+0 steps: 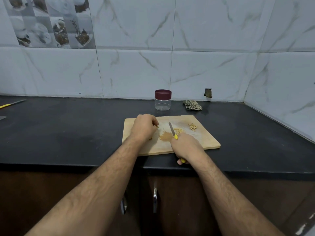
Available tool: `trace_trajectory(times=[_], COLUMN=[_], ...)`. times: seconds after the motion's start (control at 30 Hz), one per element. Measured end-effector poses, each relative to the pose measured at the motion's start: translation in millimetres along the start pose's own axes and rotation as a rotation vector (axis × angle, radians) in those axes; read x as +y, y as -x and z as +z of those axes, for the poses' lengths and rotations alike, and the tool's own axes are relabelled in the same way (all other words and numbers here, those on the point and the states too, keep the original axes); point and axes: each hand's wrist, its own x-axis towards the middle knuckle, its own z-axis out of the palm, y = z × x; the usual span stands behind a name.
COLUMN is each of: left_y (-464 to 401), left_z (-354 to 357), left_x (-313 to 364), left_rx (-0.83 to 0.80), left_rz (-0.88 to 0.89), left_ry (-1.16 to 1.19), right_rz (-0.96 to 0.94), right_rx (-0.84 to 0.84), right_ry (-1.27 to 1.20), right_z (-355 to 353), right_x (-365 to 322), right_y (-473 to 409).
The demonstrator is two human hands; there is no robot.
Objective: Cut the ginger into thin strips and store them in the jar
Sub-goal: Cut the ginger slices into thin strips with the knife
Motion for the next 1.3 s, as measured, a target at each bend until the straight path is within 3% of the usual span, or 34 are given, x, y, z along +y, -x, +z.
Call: trace_trajectory(times=[0.33,0.57,0.87,1.07,1.3], left_y=[-1,-6,6,18,17], left_z=[3,-7,4,14,8], left_x=[11,10,25,34,24], left_rx=[-0.225,-0.029,-0.077,-0.120,-0.235], left_rz=[0.073,0.022,0.059,0.109,0.075], left_ry=[-0.241,-0.309,-0.369,-0.461,-0.309], right_rz=[0.003,0.002,-0.014,0.003,0.051], right_rx=[-0.003,0.006,0.024,-0.049,-0.131], right_ry=[-0.049,-0.047,-0.016,0.044,0.090], right_z=[0,0,-2,-10,-19], right_x=[5,4,4,7,6], right_y=[-2,2,5,17,33])
